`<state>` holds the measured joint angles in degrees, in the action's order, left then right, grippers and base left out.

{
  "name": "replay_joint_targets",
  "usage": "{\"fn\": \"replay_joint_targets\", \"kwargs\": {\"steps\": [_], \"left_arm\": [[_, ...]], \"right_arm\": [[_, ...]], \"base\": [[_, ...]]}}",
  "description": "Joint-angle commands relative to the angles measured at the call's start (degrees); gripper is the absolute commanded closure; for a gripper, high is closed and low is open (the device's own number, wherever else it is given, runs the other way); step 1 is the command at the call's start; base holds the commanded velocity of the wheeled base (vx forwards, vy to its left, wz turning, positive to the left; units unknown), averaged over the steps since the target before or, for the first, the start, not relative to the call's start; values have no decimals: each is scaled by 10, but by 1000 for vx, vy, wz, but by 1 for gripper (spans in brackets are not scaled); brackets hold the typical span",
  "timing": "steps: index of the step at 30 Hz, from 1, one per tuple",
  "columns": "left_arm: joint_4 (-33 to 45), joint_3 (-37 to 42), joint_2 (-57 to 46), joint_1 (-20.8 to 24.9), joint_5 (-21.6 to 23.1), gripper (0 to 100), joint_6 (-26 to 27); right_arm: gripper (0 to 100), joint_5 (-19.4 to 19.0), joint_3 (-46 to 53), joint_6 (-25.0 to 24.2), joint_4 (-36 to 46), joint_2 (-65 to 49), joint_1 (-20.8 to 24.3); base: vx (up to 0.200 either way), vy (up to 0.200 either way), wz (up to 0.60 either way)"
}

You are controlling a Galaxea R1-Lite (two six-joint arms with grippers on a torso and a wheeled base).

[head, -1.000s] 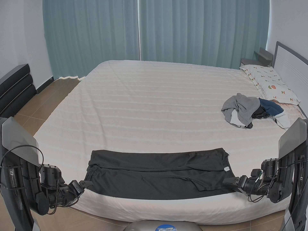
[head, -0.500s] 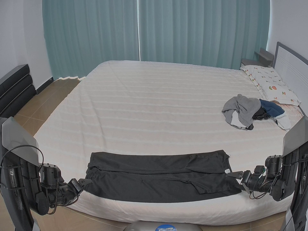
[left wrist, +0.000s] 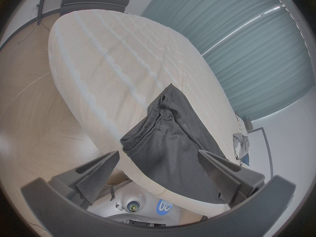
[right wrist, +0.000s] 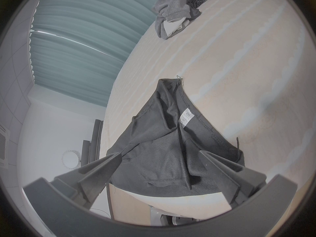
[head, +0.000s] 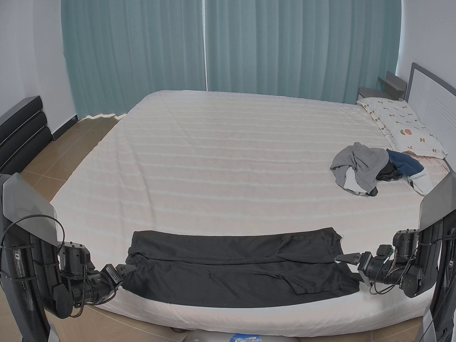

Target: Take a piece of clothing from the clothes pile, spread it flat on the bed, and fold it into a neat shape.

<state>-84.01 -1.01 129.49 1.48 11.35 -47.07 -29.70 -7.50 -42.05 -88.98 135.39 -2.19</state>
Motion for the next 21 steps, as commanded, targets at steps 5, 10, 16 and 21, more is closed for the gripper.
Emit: {"fn": "replay_joint_targets", "kwargs": {"steps": [5, 10, 16, 21], "left_arm": [[0, 5, 1, 0, 0, 0, 0], [0, 4, 2, 0, 0, 0, 2], [-1, 0, -6, -11, -1, 0, 0], [-6, 0, -26, -39, -10, 0, 7]], "right_arm": [[0, 0, -1, 0, -10, 1, 0], [0, 0, -1, 0, -10, 1, 0], [0, 0, -1, 0, -10, 1, 1], [0, 1, -1, 0, -10, 2, 1]], "base": [[0, -200, 0], [0, -160, 0], [0, 0, 0], [0, 0, 0]]}}
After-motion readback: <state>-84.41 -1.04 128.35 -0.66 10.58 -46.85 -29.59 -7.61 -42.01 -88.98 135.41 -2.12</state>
